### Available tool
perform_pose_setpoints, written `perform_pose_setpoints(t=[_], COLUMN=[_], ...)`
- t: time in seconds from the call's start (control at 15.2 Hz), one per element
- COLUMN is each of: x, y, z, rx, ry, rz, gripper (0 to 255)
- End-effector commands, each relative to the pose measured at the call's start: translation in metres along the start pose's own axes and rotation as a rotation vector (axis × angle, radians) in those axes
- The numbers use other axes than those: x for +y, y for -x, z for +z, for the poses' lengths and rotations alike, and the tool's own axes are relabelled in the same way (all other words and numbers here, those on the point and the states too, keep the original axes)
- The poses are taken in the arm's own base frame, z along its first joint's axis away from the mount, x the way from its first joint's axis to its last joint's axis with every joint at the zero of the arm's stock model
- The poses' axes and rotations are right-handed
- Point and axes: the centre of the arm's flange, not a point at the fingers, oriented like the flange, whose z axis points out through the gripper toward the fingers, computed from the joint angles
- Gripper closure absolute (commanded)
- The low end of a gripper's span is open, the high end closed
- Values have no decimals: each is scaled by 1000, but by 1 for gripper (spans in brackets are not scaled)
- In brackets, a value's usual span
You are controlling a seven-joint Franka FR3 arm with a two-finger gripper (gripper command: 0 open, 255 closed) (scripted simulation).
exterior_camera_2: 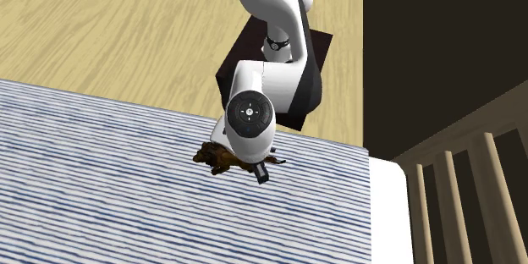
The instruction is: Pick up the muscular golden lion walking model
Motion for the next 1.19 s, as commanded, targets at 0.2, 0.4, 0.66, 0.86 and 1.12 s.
perform_pose_setpoints(t=[0.2,0.4,0.66,0.86,1.12], x=[-1,-2,-2,1,3], y=[0,0,0,0,0], z=[9,9,9,-2,-23], rx=[0,0,0,0,0], ry=[0,0,-1,-1,-1], rz=[0,0,0,0,0], gripper=[255,255,255,255,255])
